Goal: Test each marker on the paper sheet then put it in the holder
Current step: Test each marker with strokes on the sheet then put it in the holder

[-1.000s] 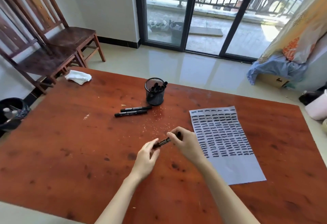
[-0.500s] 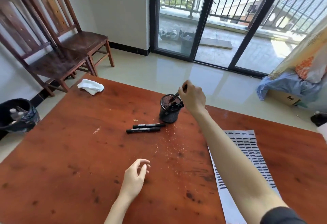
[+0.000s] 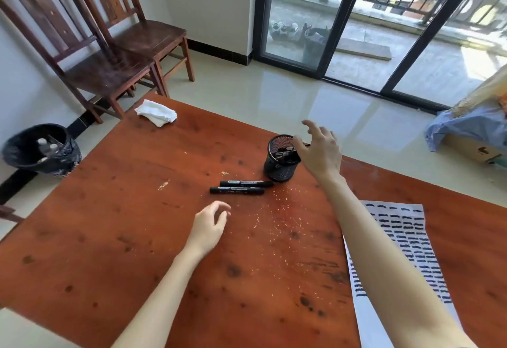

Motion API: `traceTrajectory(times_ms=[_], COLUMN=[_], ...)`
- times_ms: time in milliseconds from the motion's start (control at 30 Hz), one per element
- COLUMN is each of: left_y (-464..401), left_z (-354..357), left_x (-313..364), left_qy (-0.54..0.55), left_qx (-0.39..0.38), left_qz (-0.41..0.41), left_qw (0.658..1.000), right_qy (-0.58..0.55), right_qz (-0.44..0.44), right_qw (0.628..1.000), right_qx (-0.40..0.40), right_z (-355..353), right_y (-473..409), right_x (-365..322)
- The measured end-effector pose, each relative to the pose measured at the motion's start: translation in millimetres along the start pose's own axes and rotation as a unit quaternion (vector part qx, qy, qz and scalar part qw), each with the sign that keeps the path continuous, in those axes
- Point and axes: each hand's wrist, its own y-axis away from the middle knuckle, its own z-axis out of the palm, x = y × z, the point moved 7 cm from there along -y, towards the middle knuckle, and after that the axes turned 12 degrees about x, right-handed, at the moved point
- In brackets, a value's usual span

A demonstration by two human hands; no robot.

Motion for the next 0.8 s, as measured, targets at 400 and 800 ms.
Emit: traceTrajectory(times_ms=[400,800], left_y=[-56.0,48.3], left_z=[47.4,69.3], left_x=[20.6,83.3], left_qy=[-0.382,0.028], left_qx=[-0.018,-0.102], left_qz=[0.213,0.068], left_qw=[0.899,0.992], right_qy=[-0.125,-0.251], right_qz=[0.073,0.270], right_qw=[0.980,0.929], right_qx=[0.135,-0.041], right_z=[-52.3,-60.2], right_y=[105.3,227.3], right_x=[57.8,122.4])
